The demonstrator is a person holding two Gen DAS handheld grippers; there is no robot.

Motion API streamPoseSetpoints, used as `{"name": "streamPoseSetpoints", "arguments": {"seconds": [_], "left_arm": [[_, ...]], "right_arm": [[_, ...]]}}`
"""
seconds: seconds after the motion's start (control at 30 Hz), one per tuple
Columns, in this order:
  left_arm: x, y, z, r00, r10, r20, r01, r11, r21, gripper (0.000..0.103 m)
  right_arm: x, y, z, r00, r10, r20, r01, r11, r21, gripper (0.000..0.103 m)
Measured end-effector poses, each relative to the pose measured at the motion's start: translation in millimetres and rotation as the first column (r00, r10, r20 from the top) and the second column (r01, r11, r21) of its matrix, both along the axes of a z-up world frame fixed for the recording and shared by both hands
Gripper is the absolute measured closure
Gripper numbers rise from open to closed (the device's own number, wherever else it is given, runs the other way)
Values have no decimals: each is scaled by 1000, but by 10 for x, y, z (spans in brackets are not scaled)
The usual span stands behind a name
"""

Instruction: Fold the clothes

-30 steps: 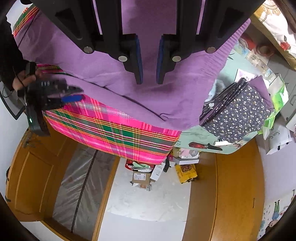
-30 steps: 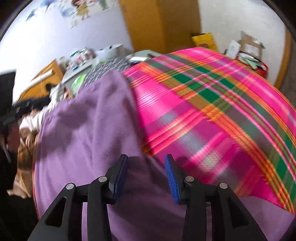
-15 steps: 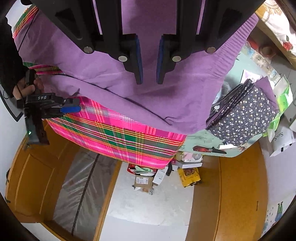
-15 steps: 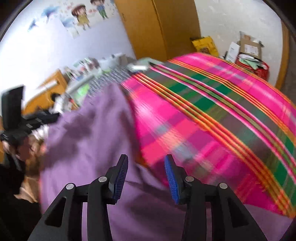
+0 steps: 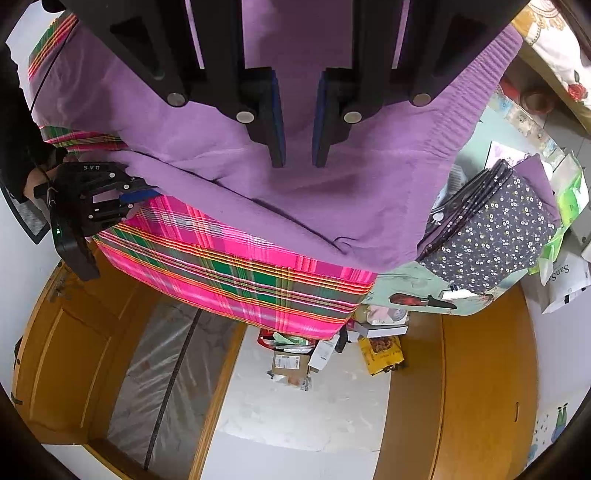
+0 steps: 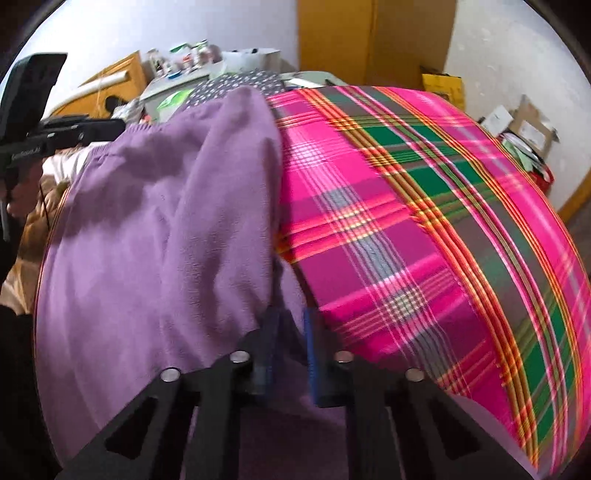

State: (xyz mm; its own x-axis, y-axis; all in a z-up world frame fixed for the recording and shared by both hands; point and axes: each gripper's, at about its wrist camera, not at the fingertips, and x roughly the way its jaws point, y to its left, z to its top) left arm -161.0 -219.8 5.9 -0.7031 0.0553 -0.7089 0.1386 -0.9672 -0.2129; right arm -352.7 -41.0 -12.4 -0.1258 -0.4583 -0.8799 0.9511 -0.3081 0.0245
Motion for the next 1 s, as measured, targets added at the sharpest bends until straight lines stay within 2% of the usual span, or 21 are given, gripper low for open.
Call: {"name": "streamPoseSetpoints", "arguments": {"seconds": [0.1, 0.33, 0.53, 0.67, 0.73, 0.83, 0.93, 1.0], "left_arm": [[17, -1, 4, 1000, 2, -2, -2, 1000, 1, 89], [37, -37, 3, 1000, 16, -4, -16, 1000, 0, 89], [47, -107, 5, 999, 37, -6, -37, 999, -5, 89], [58, -195, 29, 998, 59, -8, -60, 998, -16, 89], [55, -242, 44, 998, 70, -8, -70, 997, -22, 89], [16, -337, 84, 996, 84, -9, -84, 996, -32, 89], [-48, -490, 124, 995, 101, -8, -101, 994, -32, 89], [-120, -605, 142, 994, 113, -3, -113, 993, -41, 89]], "right_arm": [[-22, 10, 10, 1000, -9, 2, 9, 1000, -4, 98], [-151, 54, 225, 987, -114, -112, 108, 992, -60, 99], [-438, 32, 410, 949, -239, -203, 222, 969, -105, 99], [-647, 70, 477, 902, -356, -243, 329, 933, -147, 99], [-772, 121, 479, 879, -414, -239, 383, 909, -165, 98], [-911, 131, 363, 870, -439, -223, 419, 898, -135, 98], [-942, 96, 197, 885, -424, -190, 421, 905, -58, 97], [-933, 131, 199, 892, -425, -155, 419, 905, -69, 86]]}}
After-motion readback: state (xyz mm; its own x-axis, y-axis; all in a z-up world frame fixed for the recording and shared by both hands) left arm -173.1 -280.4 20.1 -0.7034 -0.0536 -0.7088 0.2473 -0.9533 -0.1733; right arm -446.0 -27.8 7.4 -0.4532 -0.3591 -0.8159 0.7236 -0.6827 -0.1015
